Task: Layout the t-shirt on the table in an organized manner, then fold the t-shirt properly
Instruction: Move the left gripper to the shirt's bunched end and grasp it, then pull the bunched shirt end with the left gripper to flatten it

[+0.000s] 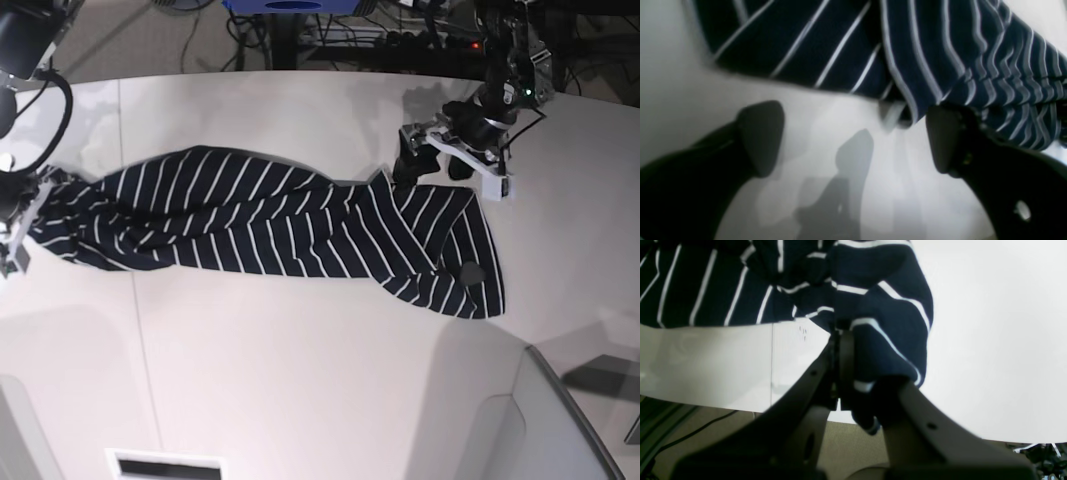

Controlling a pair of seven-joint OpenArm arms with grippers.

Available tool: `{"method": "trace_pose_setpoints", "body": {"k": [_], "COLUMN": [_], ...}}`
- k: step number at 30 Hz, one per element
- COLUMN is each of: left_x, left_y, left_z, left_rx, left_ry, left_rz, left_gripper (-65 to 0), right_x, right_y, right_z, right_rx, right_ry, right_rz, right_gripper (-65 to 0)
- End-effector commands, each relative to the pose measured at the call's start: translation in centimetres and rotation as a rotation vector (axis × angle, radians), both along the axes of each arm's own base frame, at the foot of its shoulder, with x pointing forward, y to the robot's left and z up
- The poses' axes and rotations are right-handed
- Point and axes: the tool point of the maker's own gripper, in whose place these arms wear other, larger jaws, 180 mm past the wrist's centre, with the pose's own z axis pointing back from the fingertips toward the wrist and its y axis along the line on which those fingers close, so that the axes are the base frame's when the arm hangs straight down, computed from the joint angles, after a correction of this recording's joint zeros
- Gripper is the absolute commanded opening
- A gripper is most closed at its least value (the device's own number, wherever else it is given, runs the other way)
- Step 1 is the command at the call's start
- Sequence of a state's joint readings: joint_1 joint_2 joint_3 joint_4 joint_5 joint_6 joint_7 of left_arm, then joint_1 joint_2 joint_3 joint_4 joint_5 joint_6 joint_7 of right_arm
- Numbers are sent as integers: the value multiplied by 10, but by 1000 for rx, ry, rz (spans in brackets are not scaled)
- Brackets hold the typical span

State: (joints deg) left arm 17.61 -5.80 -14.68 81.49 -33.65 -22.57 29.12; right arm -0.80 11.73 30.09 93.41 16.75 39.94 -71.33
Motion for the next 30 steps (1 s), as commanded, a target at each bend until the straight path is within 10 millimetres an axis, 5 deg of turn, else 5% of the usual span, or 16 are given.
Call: {"method": "trace_pose_setpoints", "body": {"k": [1,6,11,19,30], "left_x": [6,7,13,25,49], "left_y": [-12,-51,-68,-78,-81], "left_z": [8,10,14,6,18], "left_rx": [-33,-79,-109,-140,-155], "left_ry": [-47,-86,-101,-86,-132], "left_rz": [-18,-85,-101,-85,-77], "left_gripper": [-12,-12,-12,-13,-13], "right_x": [10,10,10,10,10], "right_y": [-6,-6,-6,-6,-6], "right_z": [12,12,12,12,12], "right_rx": [-18,-18,-18,-18,-19], "right_ry": [-43,-43,-43,-43,-43], "right_rz": [5,5,5,5,5], "right_gripper": [-647,-648,-648,-648,-648]}}
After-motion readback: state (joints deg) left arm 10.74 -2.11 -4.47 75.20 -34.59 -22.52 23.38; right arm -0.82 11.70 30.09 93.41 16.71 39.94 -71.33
